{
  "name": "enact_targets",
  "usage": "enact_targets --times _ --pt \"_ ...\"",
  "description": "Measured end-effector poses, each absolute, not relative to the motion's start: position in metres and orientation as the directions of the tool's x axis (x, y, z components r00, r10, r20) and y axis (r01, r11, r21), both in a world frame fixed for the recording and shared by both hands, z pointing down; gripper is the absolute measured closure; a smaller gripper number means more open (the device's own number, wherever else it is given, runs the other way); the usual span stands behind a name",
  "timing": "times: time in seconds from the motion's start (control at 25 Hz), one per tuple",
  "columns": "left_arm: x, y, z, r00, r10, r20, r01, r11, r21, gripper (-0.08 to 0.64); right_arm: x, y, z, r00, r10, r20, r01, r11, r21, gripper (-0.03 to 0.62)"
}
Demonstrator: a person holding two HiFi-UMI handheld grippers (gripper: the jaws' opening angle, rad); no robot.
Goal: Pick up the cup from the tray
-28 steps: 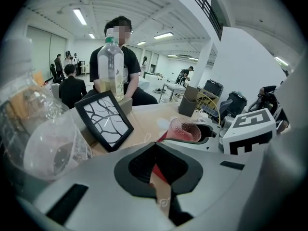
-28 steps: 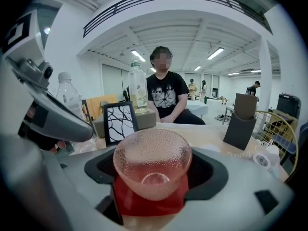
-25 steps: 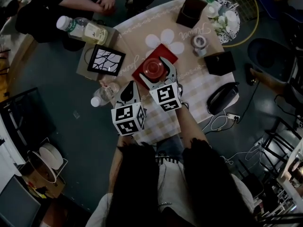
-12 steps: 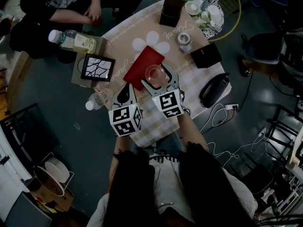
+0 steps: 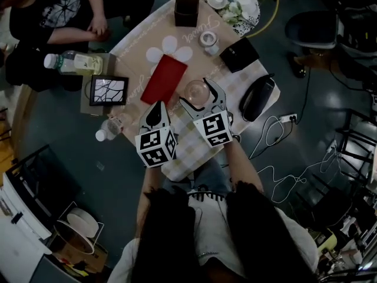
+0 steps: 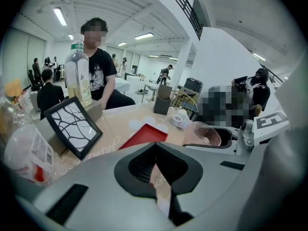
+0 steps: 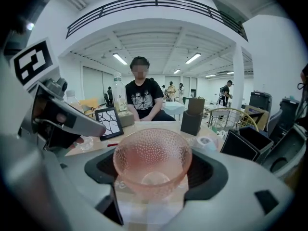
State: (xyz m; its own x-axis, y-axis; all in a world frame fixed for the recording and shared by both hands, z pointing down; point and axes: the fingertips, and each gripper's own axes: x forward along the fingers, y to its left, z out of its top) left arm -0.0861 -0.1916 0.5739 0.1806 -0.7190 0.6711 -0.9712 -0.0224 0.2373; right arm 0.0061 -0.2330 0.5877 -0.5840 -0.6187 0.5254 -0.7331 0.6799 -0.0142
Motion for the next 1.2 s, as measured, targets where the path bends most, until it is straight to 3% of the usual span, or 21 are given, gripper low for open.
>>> enact_targets --times 0.2,0.52,1.2 --pt "-0.072 -0.186 0.573 0.199 -0.717 0.668 -0.974 -0.068 0.217 0.555 0.025 -0.224 0.601 -0.565 -0.622 0.542 -0.748 0.663 -0.019 0.192" --pt "-0.073 -0.174 0.586 0.195 -0.696 0.691 -0.966 -0.013 0.259 0.555 0.026 -0.207 0.625 -0.576 -0.598 0.558 -0.731 0.682 -0.024 0.192" --pt "-0.088 -0.153 0.586 0.188 -0.682 0.707 -0.958 0.030 0.284 0.555 0.029 -0.208 0.588 -0.639 -0.614 0.464 -0.710 0.703 -0.048 0.189"
